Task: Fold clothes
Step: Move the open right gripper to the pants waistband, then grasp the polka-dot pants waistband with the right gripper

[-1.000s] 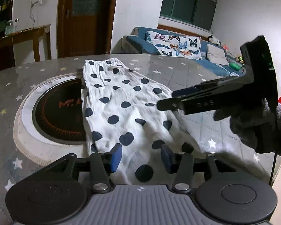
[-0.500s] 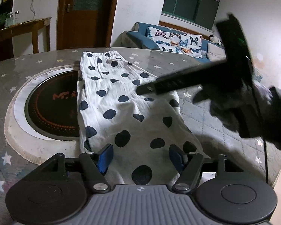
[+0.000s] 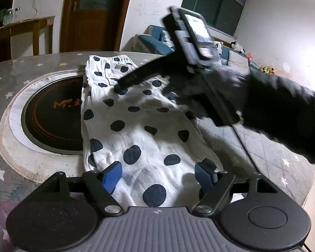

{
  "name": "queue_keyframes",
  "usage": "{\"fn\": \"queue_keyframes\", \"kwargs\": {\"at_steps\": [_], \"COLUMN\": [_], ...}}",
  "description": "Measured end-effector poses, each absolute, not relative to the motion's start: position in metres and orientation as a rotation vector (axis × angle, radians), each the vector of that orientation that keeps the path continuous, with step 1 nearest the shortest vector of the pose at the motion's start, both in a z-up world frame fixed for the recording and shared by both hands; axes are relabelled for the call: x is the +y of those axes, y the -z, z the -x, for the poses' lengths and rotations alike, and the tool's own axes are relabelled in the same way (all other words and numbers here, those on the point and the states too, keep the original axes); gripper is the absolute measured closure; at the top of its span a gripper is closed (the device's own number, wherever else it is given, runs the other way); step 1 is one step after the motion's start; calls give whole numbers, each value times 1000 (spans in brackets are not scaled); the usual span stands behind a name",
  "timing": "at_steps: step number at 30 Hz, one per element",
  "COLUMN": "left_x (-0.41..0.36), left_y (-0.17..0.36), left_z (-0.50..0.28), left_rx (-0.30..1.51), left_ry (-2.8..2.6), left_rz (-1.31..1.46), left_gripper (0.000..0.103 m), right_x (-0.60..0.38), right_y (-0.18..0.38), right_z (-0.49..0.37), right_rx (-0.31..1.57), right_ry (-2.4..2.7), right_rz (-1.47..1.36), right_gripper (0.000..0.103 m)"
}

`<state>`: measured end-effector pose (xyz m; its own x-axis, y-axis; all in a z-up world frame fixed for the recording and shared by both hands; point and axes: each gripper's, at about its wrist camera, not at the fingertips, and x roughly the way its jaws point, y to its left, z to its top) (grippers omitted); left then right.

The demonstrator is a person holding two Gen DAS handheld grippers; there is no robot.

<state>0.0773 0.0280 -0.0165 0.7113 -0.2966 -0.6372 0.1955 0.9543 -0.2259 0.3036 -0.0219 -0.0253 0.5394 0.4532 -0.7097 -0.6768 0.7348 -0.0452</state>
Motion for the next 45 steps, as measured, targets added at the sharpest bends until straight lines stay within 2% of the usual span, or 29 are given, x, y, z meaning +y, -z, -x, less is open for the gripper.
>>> {"fn": "queue_keyframes", "kwargs": {"at_steps": [18, 23, 25, 33, 42, 45], "left_x": [31, 33, 33, 34, 37, 37], "left_y": [16, 17, 17, 17, 16, 16], "left_z": [-79, -80, -80, -81, -82, -82], "left_rx": [740, 737, 737, 738, 741, 742], "left_ry": [281, 286, 287, 286, 287, 288], "left_rz": [187, 198, 202, 216, 230, 231], "left_gripper": [20, 19, 19, 19, 18, 18], "right_x": [27, 7, -2, -19, -25, -25], "right_y": [28, 15, 15, 37, 41, 41], "right_z": [-388, -393, -399, -425, -432, -430], "right_rx": [713, 672, 670, 743, 730, 720], "right_ry": [-660, -666, -643, -624, -620, -628], "right_rz": [325, 278, 267, 184, 137, 131], "right_gripper": [38, 32, 27, 22, 22, 29]}}
